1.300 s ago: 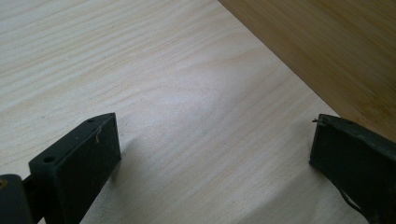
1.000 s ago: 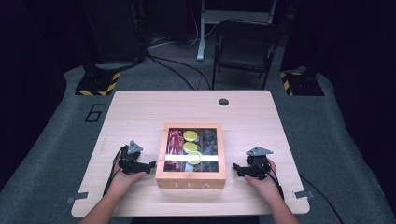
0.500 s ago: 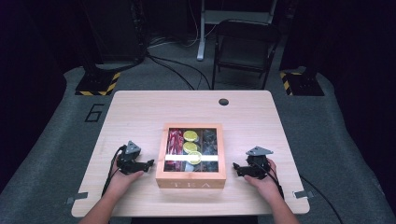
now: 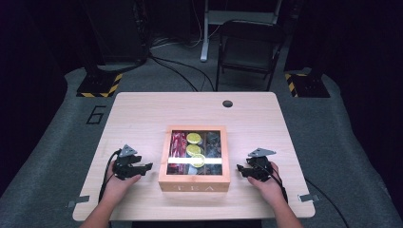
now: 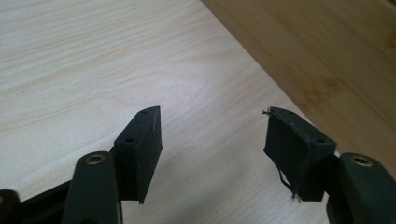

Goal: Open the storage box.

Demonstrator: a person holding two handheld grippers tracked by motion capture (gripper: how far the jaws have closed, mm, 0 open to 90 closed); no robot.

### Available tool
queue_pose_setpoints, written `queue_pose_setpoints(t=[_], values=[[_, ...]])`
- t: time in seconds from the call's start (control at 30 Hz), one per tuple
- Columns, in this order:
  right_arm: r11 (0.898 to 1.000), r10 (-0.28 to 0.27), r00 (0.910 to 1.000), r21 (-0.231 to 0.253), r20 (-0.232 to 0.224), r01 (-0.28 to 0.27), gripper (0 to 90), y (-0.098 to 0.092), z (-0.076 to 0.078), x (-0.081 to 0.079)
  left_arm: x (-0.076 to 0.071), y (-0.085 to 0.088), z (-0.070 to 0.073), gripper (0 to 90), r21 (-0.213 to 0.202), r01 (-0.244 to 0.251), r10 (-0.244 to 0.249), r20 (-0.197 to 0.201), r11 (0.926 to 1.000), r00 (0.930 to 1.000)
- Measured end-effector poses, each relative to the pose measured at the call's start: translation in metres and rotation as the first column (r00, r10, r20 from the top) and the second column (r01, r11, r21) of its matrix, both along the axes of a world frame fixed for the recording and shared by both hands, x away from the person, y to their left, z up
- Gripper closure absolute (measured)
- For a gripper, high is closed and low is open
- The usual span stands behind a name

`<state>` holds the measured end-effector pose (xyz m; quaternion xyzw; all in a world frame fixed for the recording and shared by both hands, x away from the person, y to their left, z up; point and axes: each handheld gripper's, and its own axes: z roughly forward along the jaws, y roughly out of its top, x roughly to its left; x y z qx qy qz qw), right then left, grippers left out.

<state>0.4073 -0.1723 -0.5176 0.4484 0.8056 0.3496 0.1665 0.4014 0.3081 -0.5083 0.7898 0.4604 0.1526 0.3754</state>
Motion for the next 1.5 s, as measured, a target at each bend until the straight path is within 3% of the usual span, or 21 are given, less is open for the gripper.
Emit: queue_pose_setpoints(t=[0.13,0.17,0.37,0.5,0.67,0.7,0.77,0.87,1.0,1.07,1.1,1.2,1.3,1.5], values=[[1.000,-0.007,1.0000,0.017,0.005,0.007,46.9,-0.001,0.003,0.000,-0.001,0.002,0.003,38.7,-0.018,-0.018,0.018,-0.019,0.9997,0.9997],[1.000,-0.009,0.9999,0.021,-0.011,0.009,48.3,-0.002,0.009,-0.001,-0.002,0.004,0.004,39.2,-0.034,-0.025,0.025,-0.023,0.9991,0.9994],[0.999,0.012,0.9999,0.051,0.010,-0.012,45.2,-0.003,0.027,-0.006,-0.004,0.004,0.012,39.5,-0.095,-0.043,0.042,-0.015,0.9946,0.9990],[1.000,0.025,0.9994,0.017,-0.025,-0.025,36.5,-0.003,0.033,-0.005,-0.005,-0.001,0.027,39.5,-0.097,-0.033,0.033,0.001,0.9947,0.9995],[0.997,0.056,0.9978,0.047,-0.036,-0.055,28.8,-0.003,0.041,-0.008,-0.007,-0.004,0.040,42.6,-0.097,-0.016,0.015,-0.017,0.9952,0.9998],[0.996,0.080,0.9965,0.050,-0.027,-0.078,27.2,0.000,0.049,-0.013,-0.008,-0.006,0.045,43.2,-0.092,-0.004,0.003,-0.010,0.9957,0.9999],[0.995,0.088,0.9959,0.046,-0.022,-0.087,27.5,0.001,0.052,-0.015,-0.010,-0.007,0.048,43.3,-0.094,0.000,0.000,0.000,0.9955,1.0000],[0.994,0.097,0.9952,0.045,0.013,-0.098,35.2,0.003,0.065,-0.023,-0.014,-0.012,0.057,42.8,-0.088,0.012,-0.011,0.011,0.9960,0.9999],[0.988,0.082,0.9959,0.131,0.039,-0.086,47.9,0.004,0.077,-0.030,-0.018,-0.018,0.069,40.0,-0.109,0.033,-0.031,0.026,0.9935,0.9992],[0.987,0.089,0.9950,0.133,0.047,-0.094,50.0,0.004,0.078,-0.032,-0.020,-0.020,0.074,39.0,-0.116,0.053,-0.051,0.018,0.9919,0.9985],[0.989,0.096,0.9932,0.110,0.066,-0.102,51.7,0.006,0.079,-0.036,-0.022,-0.022,0.077,38.4,-0.106,0.066,-0.063,0.029,0.9922,0.9976],[0.989,0.102,0.9915,0.095,0.081,-0.110,51.7,0.007,0.081,-0.042,-0.025,-0.026,0.079,37.6,-0.093,0.069,-0.064,0.054,0.9932,0.9965],[0.987,0.104,0.9907,0.111,0.088,-0.114,51.7,0.008,0.084,-0.046,-0.028,-0.029,0.081,37.6,-0.098,0.099,-0.094,0.057,0.9902,0.9939],[0.980,0.108,0.9913,0.160,0.076,-0.119,45.7,0.005,0.086,-0.055,-0.034,-0.038,0.080,33.4,-0.154,0.126,-0.116,0.069,0.9800,0.9908]])
